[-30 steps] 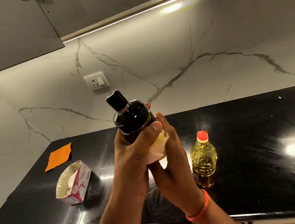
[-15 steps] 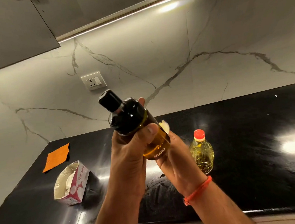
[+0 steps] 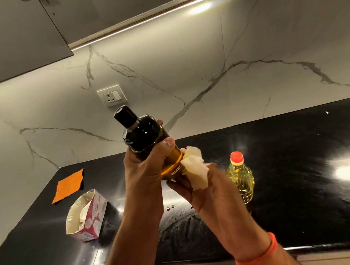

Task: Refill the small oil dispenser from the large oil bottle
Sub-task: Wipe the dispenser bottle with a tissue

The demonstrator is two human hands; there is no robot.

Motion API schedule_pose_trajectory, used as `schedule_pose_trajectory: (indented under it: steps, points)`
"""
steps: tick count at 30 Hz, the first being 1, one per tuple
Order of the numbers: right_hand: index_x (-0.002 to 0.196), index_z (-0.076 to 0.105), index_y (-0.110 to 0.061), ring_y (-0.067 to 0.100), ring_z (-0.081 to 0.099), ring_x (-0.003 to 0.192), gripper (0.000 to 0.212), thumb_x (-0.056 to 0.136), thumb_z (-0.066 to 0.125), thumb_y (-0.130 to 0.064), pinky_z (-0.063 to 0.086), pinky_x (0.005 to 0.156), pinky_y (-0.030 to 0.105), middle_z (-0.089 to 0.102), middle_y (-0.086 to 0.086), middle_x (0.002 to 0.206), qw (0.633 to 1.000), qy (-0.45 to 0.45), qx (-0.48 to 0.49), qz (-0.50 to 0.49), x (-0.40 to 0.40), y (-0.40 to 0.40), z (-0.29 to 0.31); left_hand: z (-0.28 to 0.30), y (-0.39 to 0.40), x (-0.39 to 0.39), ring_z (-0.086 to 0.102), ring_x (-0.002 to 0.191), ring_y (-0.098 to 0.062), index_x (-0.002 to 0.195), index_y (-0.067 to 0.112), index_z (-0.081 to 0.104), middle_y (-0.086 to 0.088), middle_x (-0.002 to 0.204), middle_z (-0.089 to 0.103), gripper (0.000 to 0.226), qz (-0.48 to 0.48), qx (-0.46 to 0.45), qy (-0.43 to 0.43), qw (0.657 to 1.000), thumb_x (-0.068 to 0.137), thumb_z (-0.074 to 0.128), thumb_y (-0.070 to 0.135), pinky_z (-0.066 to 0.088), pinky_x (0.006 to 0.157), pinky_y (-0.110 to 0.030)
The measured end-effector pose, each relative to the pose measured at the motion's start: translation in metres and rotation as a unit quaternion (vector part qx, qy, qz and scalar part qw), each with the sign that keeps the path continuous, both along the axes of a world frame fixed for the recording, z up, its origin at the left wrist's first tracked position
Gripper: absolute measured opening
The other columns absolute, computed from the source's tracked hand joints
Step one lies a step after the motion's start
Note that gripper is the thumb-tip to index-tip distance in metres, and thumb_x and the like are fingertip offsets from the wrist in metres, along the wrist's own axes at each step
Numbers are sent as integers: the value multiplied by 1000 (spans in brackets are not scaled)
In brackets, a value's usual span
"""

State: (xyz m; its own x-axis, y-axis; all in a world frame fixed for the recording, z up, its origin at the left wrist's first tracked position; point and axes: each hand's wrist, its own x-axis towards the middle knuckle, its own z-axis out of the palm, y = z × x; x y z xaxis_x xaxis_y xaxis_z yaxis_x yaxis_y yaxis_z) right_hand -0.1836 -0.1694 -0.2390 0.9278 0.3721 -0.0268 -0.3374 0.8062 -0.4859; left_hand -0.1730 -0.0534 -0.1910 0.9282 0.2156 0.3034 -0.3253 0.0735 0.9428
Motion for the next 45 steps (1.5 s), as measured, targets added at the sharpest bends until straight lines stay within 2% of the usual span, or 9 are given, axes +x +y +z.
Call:
schedule_pose_trajectory:
  steps: [3, 7, 11, 17, 21, 25, 33, 38, 45]
  points:
    - [129, 59, -9, 35, 69, 98, 66, 72, 71, -39, 60, 78, 43, 65, 29, 124, 1000, 20, 7, 19, -4, -5, 5, -3, -1, -1, 74, 82, -5, 111, 29, 63, 16, 92, 76, 53, 9, 2, 5, 1000, 61, 80, 25, 58, 64, -22]
    - [111, 65, -10, 20, 66, 72, 20, 99, 56, -23, 52, 58, 34, 69, 13, 87, 984, 11, -175, -45, 3, -1, -12, -4, 1, -1, 75, 79, -4, 111, 28, 62, 14, 90, 76, 57, 6, -37, 18, 999, 60, 83, 16, 58, 63, -23]
    - [102, 79, -27, 12, 53, 61, 31, 103, 50, -16, 45, 59, 27, 63, 3, 72, 960, -75, -250, -102, 2, -1, -21, -7, 4, -1, 74, 92, -7, 101, 43, 69, 10, 107, 76, 50, 11, -45, 22, 999, 52, 78, 36, 60, 70, -26]
    - [107, 67, -14, 16, 69, 73, 26, 83, 75, -22, 52, 56, 25, 73, 13, 94, 935, -61, -295, -189, 10, -1, -23, -10, 3, -5, 73, 98, -9, 92, 50, 72, 10, 107, 74, 40, 5, -33, 33, 999, 54, 78, 40, 58, 72, -26]
    - [103, 74, -5, 23, 76, 89, 17, 90, 69, -14, 60, 74, 29, 77, 16, 96, 964, -69, -213, -144, 6, -2, -20, -8, 0, -4, 71, 100, -12, 88, 50, 73, 10, 104, 74, 34, 20, -11, 30, 999, 56, 77, 40, 58, 85, -41]
    - [107, 74, 0, 28, 75, 96, 34, 95, 41, 5, 62, 78, 27, 76, 22, 104, 993, -39, -83, -78, -9, -10, -17, -1, 2, -3, 71, 106, -14, 90, 50, 74, 8, 111, 74, 35, 28, -19, 14, 999, 57, 77, 37, 57, 93, -46]
    - [107, 73, -5, 19, 75, 93, 25, 84, 64, -12, 61, 75, 25, 76, 15, 104, 994, 47, 19, -99, -2, 3, -10, 2, -9, -8, 70, 114, -17, 90, 55, 75, 5, 118, 75, 36, -15, -1, 19, 1000, 58, 75, 36, 53, 98, -48]
    - [116, 69, -12, 23, 69, 114, 29, 93, 61, -28, 53, 91, 37, 74, 12, 120, 992, 120, 27, -39, 1, 9, -3, -3, -16, -10, 71, 111, -17, 88, 51, 75, 4, 117, 76, 34, -18, -2, 37, 999, 57, 77, 38, 55, 94, -47]
    - [110, 71, -10, 19, 77, 91, 24, 103, 48, -14, 54, 82, 37, 78, 13, 106, 991, 130, 7, -36, -15, 10, -8, -7, -13, -7, 72, 110, -18, 100, 43, 72, 4, 115, 76, 44, 4, 31, 37, 999, 56, 78, 40, 56, 88, -43]
